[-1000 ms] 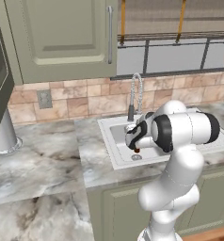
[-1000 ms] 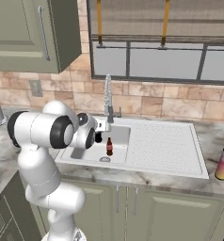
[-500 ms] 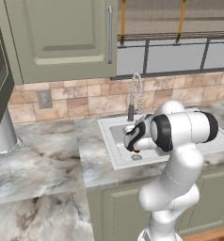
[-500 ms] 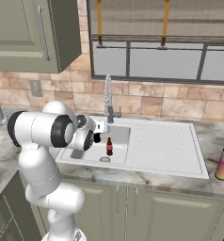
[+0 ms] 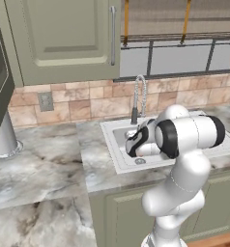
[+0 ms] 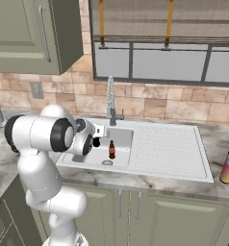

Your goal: Place the large bottle from the dining counter next to the other large bottle outside the sink, and place the small bottle from the dining counter next to the other small bottle inside the sink.

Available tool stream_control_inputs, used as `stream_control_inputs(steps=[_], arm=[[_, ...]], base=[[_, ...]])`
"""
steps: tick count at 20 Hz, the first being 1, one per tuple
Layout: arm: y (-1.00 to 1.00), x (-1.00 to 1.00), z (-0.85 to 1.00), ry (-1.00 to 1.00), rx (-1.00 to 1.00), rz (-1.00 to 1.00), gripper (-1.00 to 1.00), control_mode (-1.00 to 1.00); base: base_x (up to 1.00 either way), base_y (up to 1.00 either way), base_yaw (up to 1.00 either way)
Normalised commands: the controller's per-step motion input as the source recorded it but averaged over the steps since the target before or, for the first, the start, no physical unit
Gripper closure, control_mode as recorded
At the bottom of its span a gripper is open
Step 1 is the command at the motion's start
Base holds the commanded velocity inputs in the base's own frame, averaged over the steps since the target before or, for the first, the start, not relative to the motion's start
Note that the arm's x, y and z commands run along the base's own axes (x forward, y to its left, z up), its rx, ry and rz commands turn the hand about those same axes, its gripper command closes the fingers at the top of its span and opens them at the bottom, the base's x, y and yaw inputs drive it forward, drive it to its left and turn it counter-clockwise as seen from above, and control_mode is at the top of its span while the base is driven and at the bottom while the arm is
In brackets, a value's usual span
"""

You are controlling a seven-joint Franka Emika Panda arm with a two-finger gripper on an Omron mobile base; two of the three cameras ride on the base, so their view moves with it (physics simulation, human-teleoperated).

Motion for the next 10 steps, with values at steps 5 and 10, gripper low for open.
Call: stream_control_inputs(steps=[5,10], arm=[[0.04,-0.15,-0.09,0.0,0.0,0.0,1.0,-1.0],[0.0,-0.04,-0.09,0.0,0.0,0.0,1.0,-1.0]], base=[[0.0,0.0,0.0],[0.0,0.0,0.0]])
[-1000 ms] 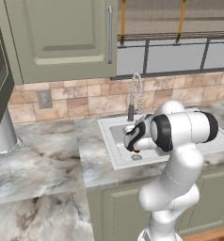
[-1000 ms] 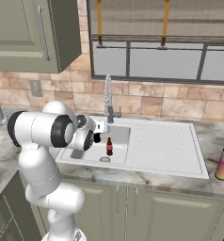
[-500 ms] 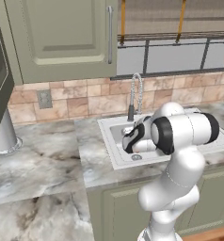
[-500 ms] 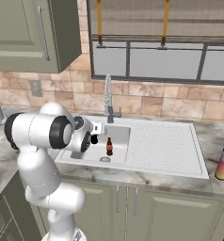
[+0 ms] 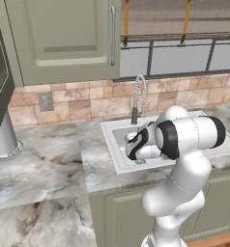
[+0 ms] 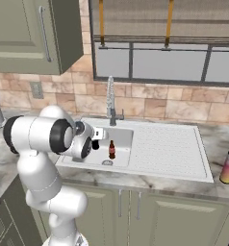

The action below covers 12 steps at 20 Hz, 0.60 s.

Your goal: Place the large bottle from the dining counter next to the other large bottle outside the sink, and place the small bottle from the dining counter next to the other small bottle inside the sink.

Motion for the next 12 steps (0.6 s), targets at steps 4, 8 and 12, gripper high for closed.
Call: stream_control_inputs(steps=[4,8,12], arm=[[0.01,0.0,-0.08,0.0,0.0,0.0,1.0,-1.0],[0.04,0.0,-0.16,0.0,0.0,0.0,1.0,-1.0],[0.04,0.0,-0.21,0.0,0.0,0.0,1.0,-1.0]], base=[[0.0,0.0,0.0],[0.0,0.0,0.0],[0.0,0.0,0.0]])
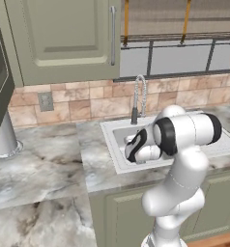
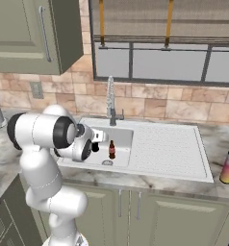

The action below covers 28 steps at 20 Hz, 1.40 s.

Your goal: Place the large bottle from the dining counter next to the other large bottle outside the sink, and place the small bottle from the dining counter next to the other small bottle inside the sink.

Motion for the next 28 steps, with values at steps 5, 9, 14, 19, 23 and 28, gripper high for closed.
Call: stream_control_inputs(steps=[5,9,14,19,23,28], arm=[[0.02,0.0,-0.16,0.0,0.0,0.0,1.0,-1.0],[0.0,0.0,-0.06,0.0,0.0,0.0,1.0,-1.0],[0.0,0.04,0.0,0.0,0.0,0.0,1.0,-1.0],[0.0,0.1,0.0,0.0,0.0,0.0,1.0,-1.0],[0.0,0.15,0.0,0.0,0.01,0.0,1.0,-1.0],[0.0,0.15,-0.06,0.0,0.01,0.0,1.0,-1.0]], base=[[0.0,0.0,0.0],[0.0,0.0,0.0],[0.0,0.0,0.0],[0.0,0.0,0.0],[0.0,0.0,0.0],[0.0,0.0,0.0]])
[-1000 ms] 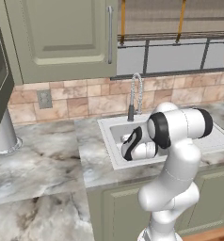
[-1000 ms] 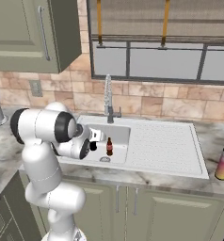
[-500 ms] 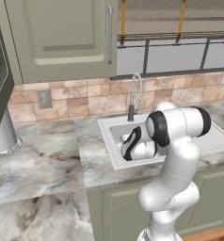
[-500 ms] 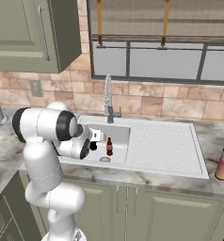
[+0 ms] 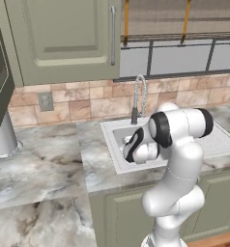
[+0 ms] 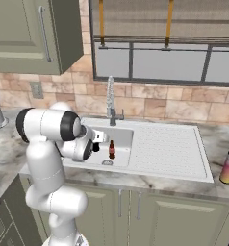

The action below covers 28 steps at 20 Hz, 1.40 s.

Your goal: Place the large bottle from the dining counter next to the other large bottle outside the sink, and place the small bottle from the dining counter next to the other small bottle inside the sink.

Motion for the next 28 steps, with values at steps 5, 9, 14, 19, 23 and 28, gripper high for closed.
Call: stream_control_inputs(steps=[5,9,14,19,23,28], arm=[[0.0,0.16,-0.17,0.0,0.01,0.0,1.0,-1.0],[0.0,0.13,-0.19,0.0,0.0,0.0,1.0,-1.0],[0.0,0.06,-0.18,0.0,0.0,0.0,1.0,-1.0],[0.0,0.12,-0.12,0.0,0.0,0.0,1.0,-1.0],[0.0,0.09,-0.06,0.0,0.0,0.0,1.0,-1.0],[0.0,0.11,-0.08,0.0,0.01,0.0,1.0,-1.0]], base=[[0.0,0.0,0.0],[0.0,0.0,0.0],[0.0,0.0,0.0],[0.0,0.0,0.0],[0.0,0.0,0.0],[0.0,0.0,0.0]])
